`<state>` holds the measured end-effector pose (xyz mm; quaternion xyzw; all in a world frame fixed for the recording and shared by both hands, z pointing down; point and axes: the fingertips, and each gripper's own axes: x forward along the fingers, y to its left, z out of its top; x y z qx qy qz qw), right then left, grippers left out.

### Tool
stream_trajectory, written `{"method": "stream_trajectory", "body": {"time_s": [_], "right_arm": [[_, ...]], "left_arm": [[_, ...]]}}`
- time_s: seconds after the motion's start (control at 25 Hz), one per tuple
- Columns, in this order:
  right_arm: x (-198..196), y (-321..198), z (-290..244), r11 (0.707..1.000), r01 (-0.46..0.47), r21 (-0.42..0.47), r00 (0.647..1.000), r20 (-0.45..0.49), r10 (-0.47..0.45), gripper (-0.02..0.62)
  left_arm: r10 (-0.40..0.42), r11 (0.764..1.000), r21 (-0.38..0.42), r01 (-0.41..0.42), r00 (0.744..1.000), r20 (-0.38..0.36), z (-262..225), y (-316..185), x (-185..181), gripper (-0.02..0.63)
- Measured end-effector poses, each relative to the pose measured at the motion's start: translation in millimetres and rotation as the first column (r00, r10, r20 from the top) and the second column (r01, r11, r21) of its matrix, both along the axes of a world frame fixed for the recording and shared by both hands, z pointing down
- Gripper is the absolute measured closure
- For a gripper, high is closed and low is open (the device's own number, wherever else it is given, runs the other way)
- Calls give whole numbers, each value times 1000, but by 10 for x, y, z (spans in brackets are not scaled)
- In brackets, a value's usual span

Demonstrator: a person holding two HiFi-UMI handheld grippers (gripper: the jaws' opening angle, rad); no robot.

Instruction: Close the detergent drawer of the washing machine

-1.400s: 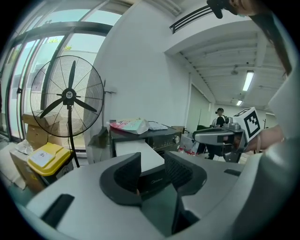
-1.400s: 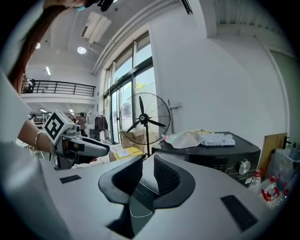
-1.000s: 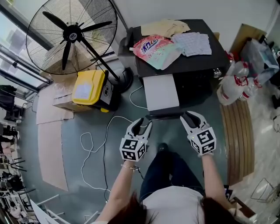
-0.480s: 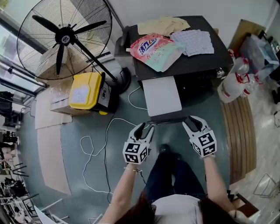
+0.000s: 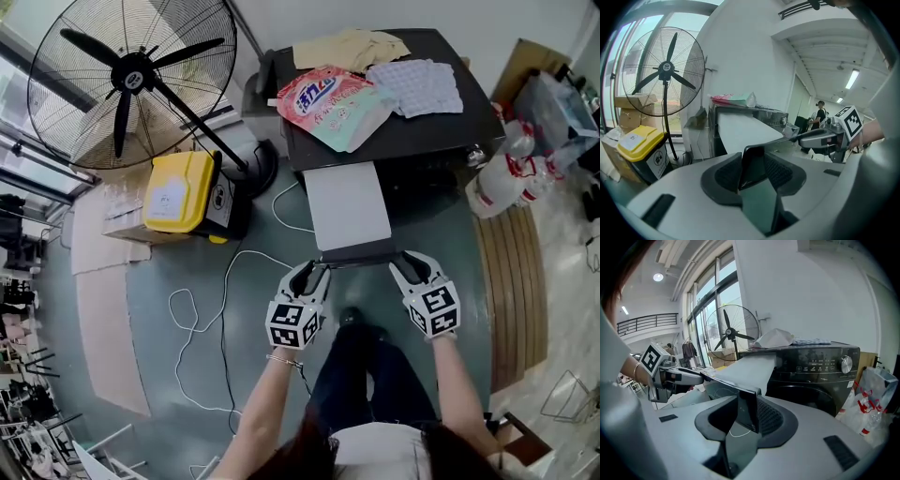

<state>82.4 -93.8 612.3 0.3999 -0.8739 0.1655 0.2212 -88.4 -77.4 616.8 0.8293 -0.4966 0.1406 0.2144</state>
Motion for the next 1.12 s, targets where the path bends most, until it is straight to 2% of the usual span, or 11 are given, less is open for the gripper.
{"method": "stream_trajectory", "body": {"time_s": [0.4, 1.12], "right_arm": [[8, -1, -22, 999, -53, -9, 999, -13, 53, 457], [38, -61, -148, 992, -126, -13, 992, 7, 126, 457]], "left_arm": [[-12, 1000, 7, 11, 1000, 21, -39, 19, 2, 457], [4, 1000, 3, -4, 1000, 5, -141, -34, 26, 461]]}}
